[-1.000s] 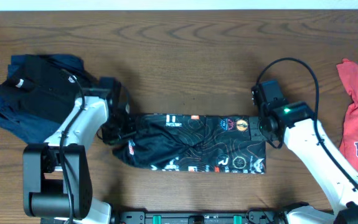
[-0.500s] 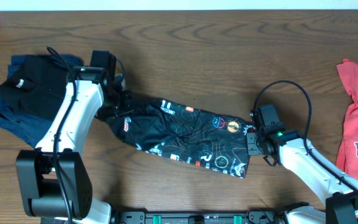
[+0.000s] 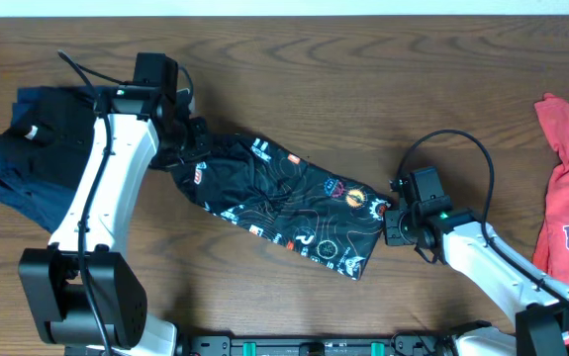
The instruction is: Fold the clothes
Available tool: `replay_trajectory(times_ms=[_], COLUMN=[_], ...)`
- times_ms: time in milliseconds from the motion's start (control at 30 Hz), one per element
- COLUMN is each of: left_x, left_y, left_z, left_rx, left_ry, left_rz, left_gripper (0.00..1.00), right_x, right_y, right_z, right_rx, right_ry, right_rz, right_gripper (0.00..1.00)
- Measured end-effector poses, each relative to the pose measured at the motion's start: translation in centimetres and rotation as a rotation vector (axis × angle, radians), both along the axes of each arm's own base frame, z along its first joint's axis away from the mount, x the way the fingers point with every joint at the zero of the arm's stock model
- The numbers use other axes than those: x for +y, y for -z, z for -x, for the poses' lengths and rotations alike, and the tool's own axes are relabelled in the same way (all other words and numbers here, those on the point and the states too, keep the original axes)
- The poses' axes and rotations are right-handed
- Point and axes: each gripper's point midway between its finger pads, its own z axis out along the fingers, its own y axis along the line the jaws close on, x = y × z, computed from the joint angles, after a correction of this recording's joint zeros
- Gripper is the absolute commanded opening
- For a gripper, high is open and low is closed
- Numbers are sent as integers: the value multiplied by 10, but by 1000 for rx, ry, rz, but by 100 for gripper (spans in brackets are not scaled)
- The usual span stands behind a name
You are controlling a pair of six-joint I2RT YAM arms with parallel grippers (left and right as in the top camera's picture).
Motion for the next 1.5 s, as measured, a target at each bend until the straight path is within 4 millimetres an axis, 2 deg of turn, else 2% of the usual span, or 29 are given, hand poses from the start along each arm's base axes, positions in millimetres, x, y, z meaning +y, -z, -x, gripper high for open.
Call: replay_trajectory(times_ms=[200,367,500,667,767,900,1033,1267,1500], left_x=[-33,-80,-117,-154,-174,-192,-203,-217,-236], left_y=[-2,-3,-4,-4,-4,-4,4,25,25], left_z=[6,16,28,48,62,76,83,96,115], left_rx=[-5,-24,-40,-51,-56,-65,-61,-19,-24], left_ry=[91,210,294,384,445,486,503,536,587], left_rz=[8,15,27,15,14,-2,-31,-72,-65], left_gripper=[6,6,6,6,6,6,6,6,6], right_x=[2,5,4,-8,-21,-34,-46,-60,-66], right_y=[2,2,2,-2,-17,-46,-66,-69,-69], right_z=[-2,-5,2,17,10,-6,-10,-7,-7], right_rx=[9,13,59,157,159,110,86,95,98], right_ry=[5,2,1,41,119,200,253,313,336], right_rz=[-9,-17,-8,37,56,50,48,51,51], right_gripper=[1,1,1,1,1,1,1,1,1])
